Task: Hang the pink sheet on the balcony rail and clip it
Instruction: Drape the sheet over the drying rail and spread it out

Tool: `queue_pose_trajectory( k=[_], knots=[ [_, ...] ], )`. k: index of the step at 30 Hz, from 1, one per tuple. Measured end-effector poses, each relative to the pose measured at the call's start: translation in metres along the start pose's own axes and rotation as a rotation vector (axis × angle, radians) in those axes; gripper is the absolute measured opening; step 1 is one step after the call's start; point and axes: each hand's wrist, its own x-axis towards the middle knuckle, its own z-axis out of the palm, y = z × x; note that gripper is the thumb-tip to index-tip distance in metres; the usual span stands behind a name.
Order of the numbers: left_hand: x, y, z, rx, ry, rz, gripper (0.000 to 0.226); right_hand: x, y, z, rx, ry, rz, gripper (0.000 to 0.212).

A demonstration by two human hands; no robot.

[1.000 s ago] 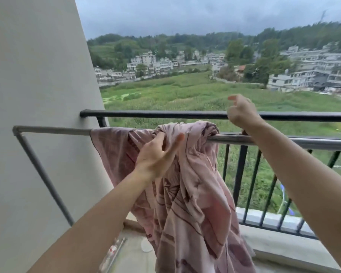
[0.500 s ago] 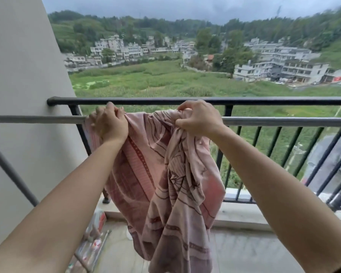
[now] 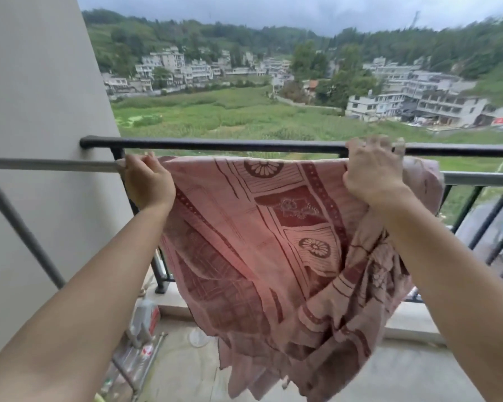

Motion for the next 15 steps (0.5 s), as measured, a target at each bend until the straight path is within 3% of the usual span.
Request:
queue_pose_trajectory(
  k=[3,6,9,13,15],
  knots=[
    [0.001,-0.015,-0.007,-0.031,-0.031,-0.280,0.045,-0.007,-0.047,-0.003,0.362,-0.064,-0.272,0.054],
    [0.009,-0.038,-0.011,-0.055,-0.244,-0.462,0.067,-0.011,-0.089,0.008,0.357,-0.130,-0.431,0.070],
    [0.011,-0.058,-0.013,-0.166,-0.422,-0.426,0.065,-0.014,-0.115,0.028,0.265,0.014,-0.465,0.076],
    [0.006,-0.088,-0.021,-0.256,-0.382,-0.314,0.063,-0.029,-0.133,0.066,0.245,0.223,-0.506,0.068],
    [-0.004,-0.105,-0.026,-0.172,-0.380,-0.215,0.066,-0.039,-0.134,0.080,0.259,0.314,-0.524,0.067]
  ],
)
